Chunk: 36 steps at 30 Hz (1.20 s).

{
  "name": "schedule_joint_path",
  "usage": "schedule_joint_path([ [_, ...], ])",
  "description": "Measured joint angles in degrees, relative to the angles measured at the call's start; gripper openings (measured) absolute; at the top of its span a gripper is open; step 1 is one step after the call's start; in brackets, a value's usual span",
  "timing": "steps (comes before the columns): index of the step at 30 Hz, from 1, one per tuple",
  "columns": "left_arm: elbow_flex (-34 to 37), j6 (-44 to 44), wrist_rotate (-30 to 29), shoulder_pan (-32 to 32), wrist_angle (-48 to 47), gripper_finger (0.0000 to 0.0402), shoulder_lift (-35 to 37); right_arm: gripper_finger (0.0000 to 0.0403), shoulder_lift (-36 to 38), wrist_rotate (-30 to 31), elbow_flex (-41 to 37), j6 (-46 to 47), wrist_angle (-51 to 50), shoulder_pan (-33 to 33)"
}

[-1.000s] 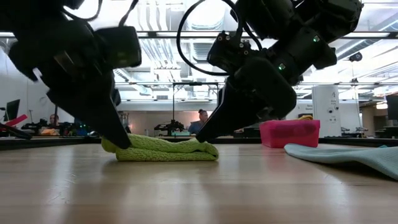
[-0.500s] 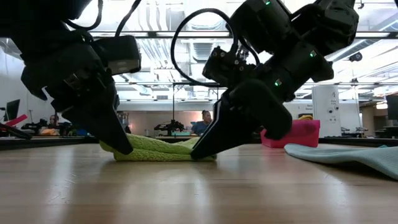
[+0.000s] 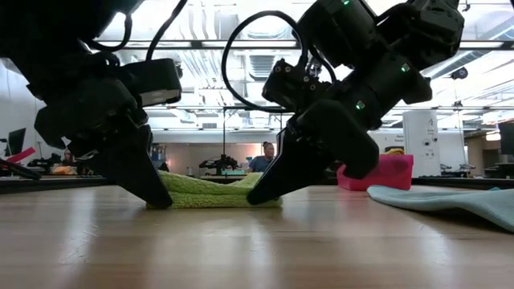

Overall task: Fold microfiber towels
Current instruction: Fold the green microfiber towel

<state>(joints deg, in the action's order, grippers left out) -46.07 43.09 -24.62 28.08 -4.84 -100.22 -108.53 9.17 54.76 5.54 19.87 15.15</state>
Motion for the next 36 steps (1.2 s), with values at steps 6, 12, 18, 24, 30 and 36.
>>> schedule_joint_path([
  [6,0.23,0.09,2.02,-0.10,-0.26,0.0000,0.09,0.0009,0.55,-0.12,0.00,0.62,-1.02,0.52],
  [12,0.29,0.10,2.31,-0.09,-0.50,0.0000,0.02,0.0026,1.29,-0.18,0.00,2.12,-1.49,0.60],
  [18,0.23,0.09,2.58,-0.09,-0.55,0.0000,-0.02,0.0051,1.29,-0.16,0.00,2.96,-1.44,0.60],
  [24,0.23,0.07,2.85,-0.09,-0.52,0.0000,-0.09,0.0053,1.29,-0.14,0.12,2.99,-1.16,0.60],
  [30,0.25,0.07,2.89,-0.09,-0.26,0.0000,-0.09,0.0053,1.29,-0.09,0.93,3.04,-1.12,0.60],
  [36,0.25,0.06,2.94,-0.07,-0.28,0.0000,-0.10,0.0021,1.29,0.02,1.03,2.83,-1.27,0.60],
])
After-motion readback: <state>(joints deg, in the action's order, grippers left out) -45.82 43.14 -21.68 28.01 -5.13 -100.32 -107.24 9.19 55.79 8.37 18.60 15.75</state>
